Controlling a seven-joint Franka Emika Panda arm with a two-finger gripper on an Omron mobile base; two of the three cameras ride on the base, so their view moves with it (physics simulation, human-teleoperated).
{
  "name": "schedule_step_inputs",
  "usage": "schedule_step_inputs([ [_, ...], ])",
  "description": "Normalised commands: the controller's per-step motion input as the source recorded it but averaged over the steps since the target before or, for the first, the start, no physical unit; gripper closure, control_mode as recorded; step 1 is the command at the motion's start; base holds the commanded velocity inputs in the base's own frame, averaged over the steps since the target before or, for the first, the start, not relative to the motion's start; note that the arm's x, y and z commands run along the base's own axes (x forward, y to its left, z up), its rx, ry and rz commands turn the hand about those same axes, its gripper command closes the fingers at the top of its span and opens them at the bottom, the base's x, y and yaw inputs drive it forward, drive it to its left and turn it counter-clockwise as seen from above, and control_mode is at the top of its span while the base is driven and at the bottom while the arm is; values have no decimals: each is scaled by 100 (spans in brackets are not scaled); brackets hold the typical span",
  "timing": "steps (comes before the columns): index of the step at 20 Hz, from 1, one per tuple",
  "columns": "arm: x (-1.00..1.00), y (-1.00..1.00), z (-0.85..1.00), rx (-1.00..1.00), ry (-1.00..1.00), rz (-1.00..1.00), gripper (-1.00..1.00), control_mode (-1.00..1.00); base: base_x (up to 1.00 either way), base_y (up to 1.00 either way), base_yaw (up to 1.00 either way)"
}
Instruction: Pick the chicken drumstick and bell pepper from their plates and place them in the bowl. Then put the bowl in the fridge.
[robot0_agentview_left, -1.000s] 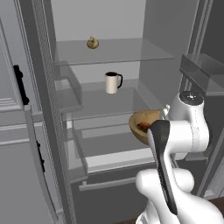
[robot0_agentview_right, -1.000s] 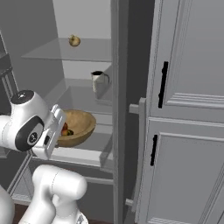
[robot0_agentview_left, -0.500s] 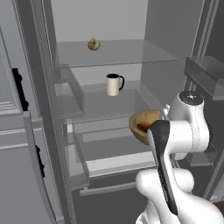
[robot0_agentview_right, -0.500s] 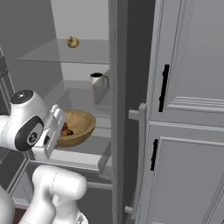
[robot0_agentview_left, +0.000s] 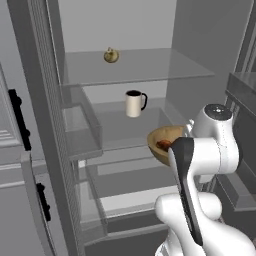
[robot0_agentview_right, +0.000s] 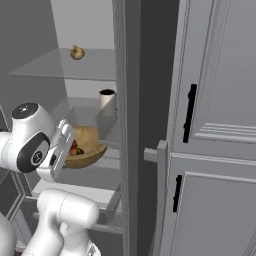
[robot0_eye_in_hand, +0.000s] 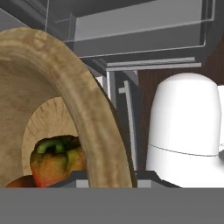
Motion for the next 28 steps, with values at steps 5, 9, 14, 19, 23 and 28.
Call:
schedule_step_inputs([
  [5, 0, 0, 0, 0, 0, 0, 100, 100, 44, 24, 0],
  [9, 0, 0, 0, 0, 0, 0, 100, 100, 30, 21, 0],
  [14, 0, 0, 0, 0, 0, 0, 100, 100, 18, 13, 0],
  [19, 0, 0, 0, 0, 0, 0, 100, 100, 16, 12, 0],
  [23, 32, 17, -19, -2, -3, 0, 100, -100, 9, 6, 0],
  [28, 49, 28, -22, -3, -5, 6, 100, -100, 0, 0, 0],
])
